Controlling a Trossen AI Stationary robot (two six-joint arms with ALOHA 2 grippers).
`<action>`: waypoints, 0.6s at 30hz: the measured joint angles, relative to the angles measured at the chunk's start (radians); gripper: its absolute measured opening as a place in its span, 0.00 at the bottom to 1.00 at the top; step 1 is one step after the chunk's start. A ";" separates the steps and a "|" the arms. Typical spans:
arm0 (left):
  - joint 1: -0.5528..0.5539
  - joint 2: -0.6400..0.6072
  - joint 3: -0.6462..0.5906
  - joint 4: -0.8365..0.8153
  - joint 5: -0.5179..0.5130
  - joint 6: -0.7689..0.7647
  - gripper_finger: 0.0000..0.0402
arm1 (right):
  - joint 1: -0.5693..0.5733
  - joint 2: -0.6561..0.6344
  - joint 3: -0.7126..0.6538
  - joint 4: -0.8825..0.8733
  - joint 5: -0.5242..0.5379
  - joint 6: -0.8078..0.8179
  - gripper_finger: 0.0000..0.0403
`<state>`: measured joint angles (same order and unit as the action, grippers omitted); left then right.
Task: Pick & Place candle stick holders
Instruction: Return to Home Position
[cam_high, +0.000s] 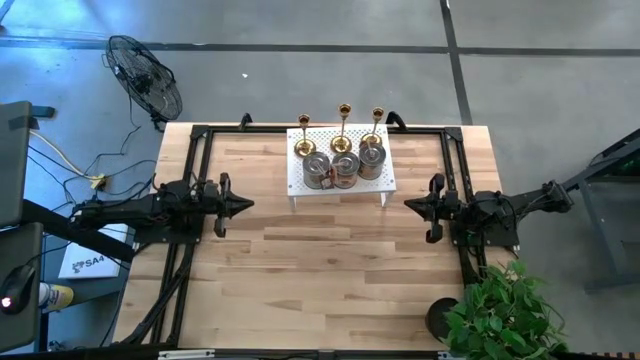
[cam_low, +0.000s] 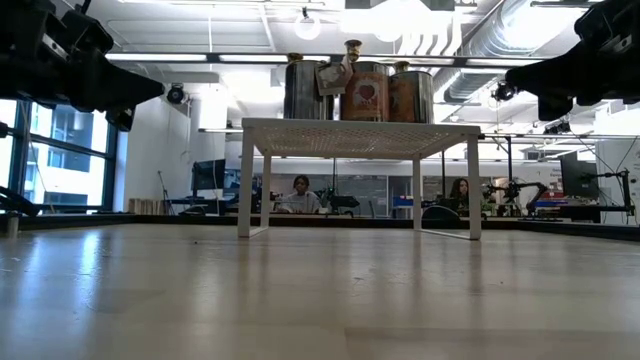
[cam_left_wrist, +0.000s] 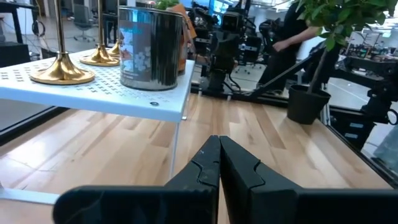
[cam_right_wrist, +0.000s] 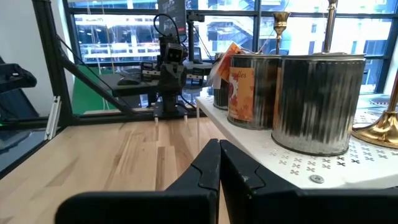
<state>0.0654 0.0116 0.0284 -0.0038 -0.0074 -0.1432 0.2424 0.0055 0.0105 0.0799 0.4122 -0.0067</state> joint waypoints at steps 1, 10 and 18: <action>0.000 0.000 0.000 0.001 -0.001 0.000 0.00 | 0.000 0.000 0.000 0.000 0.000 -0.001 0.00; 0.000 0.000 0.000 -0.001 -0.003 0.000 0.00 | 0.000 0.000 0.000 -0.001 0.000 -0.001 0.00; 0.000 0.000 0.000 0.000 -0.007 0.000 0.00 | 0.000 0.000 0.000 -0.001 0.000 -0.001 0.00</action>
<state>0.0654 0.0116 0.0288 -0.0040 -0.0143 -0.1432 0.2424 0.0055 0.0109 0.0792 0.4122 -0.0074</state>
